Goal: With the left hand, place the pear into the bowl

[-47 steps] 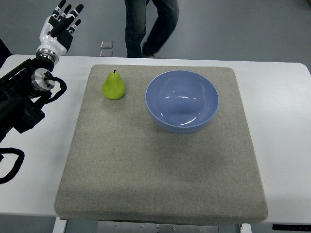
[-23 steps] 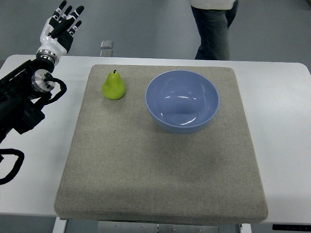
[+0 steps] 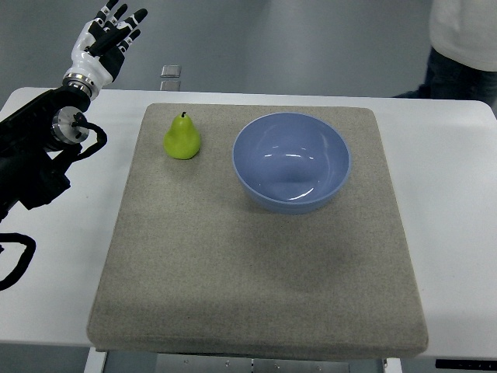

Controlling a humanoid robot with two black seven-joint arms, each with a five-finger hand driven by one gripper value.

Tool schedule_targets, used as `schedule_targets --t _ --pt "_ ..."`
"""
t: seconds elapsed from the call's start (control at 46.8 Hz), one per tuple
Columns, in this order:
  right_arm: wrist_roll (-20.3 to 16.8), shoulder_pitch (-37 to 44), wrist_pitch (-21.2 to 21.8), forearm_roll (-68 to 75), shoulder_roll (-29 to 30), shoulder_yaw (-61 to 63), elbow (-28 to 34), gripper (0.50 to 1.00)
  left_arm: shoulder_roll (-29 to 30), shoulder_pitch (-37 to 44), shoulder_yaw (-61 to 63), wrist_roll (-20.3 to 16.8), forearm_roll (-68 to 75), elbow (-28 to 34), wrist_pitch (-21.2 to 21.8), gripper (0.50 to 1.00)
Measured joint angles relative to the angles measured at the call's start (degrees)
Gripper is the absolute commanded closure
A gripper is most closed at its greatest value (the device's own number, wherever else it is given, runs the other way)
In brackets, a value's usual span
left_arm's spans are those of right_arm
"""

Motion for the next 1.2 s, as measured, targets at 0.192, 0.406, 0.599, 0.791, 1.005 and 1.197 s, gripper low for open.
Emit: schedule_targets --t 0.192,0.406,0.599,0.791,1.005,1.197 --pt "0.0 0.0 0.0 0.0 0.0 0.0 0.0 0.574 1.6 -2.2 9.2 0.0 2.0 0.0 -0.1 0.508" --pt "0.0 0.0 0.0 0.0 0.0 0.0 0.0 0.574 3.1 -4.7 16.8 -0.1 11.3 0.0 -1.4 0.508" --pt "0.0 0.0 0.0 0.0 0.0 0.0 0.0 0.574 5.5 -6.0 20.2 -0.1 22.2 -2.2 -4.6 0.508" --pt "0.0 0.0 0.0 0.0 0.0 0.0 0.0 0.574 10.4 -8.4 21.3 -0.1 33.3 -8.3 -9.9 0.508" --pt "0.0 0.0 0.0 0.0 0.0 0.0 0.0 0.574 16.4 -12.4 21.4 -0.1 46.6 -14.0 -19.9 0.510" --pt "0.0 0.0 0.0 0.0 0.0 0.0 0.0 0.574 19.0 -13.0 21.4 -0.2 59.5 -20.5 -21.2 0.512"
